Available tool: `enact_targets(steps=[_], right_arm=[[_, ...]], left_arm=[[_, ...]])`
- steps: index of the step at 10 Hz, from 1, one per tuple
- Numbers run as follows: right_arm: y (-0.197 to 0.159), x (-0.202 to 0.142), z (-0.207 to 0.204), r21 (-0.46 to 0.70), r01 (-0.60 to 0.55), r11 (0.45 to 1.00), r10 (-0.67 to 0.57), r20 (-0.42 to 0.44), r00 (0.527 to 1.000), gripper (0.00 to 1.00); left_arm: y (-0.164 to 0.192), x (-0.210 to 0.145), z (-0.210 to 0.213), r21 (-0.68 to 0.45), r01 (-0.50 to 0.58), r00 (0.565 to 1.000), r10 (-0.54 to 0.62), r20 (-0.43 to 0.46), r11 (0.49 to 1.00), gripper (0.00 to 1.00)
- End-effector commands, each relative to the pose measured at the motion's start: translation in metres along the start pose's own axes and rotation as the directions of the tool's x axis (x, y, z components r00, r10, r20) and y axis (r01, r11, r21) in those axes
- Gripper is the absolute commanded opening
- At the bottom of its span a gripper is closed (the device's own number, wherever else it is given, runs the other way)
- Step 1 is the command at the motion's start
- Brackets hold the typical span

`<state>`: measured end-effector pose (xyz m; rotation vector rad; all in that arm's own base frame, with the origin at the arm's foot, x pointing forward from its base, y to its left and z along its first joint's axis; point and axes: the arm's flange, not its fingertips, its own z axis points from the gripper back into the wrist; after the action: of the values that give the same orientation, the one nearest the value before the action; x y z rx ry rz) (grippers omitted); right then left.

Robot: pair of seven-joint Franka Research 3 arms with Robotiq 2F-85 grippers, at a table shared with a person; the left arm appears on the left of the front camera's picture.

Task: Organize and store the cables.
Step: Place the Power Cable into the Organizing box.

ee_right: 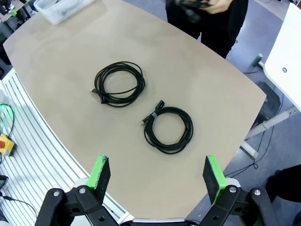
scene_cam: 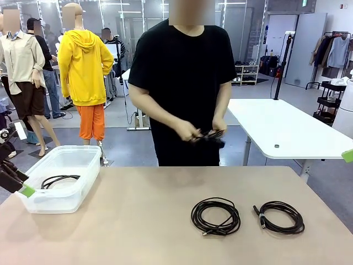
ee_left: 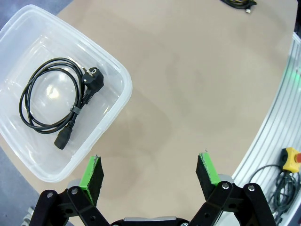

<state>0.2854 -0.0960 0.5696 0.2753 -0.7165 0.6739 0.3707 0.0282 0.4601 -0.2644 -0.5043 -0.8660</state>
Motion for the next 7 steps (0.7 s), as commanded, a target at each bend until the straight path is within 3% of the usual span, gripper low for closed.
enact_targets(steps=[1,7], right_arm=[[0.0003,0.0030,-0.0014,-0.011,0.023,1.000,-0.023,0.002,1.000,1.00],[0.0003,0.0030,-0.0014,-0.011,0.023,1.000,-0.023,0.002,1.000,1.00]], left_arm=[[-0.0015,0.0002,-0.0014,0.012,-0.014,1.000,0.014,-0.016,1.000,1.00],[-0.0015,0.0002,-0.0014,0.012,-0.014,1.000,0.014,-0.016,1.000,1.00]])
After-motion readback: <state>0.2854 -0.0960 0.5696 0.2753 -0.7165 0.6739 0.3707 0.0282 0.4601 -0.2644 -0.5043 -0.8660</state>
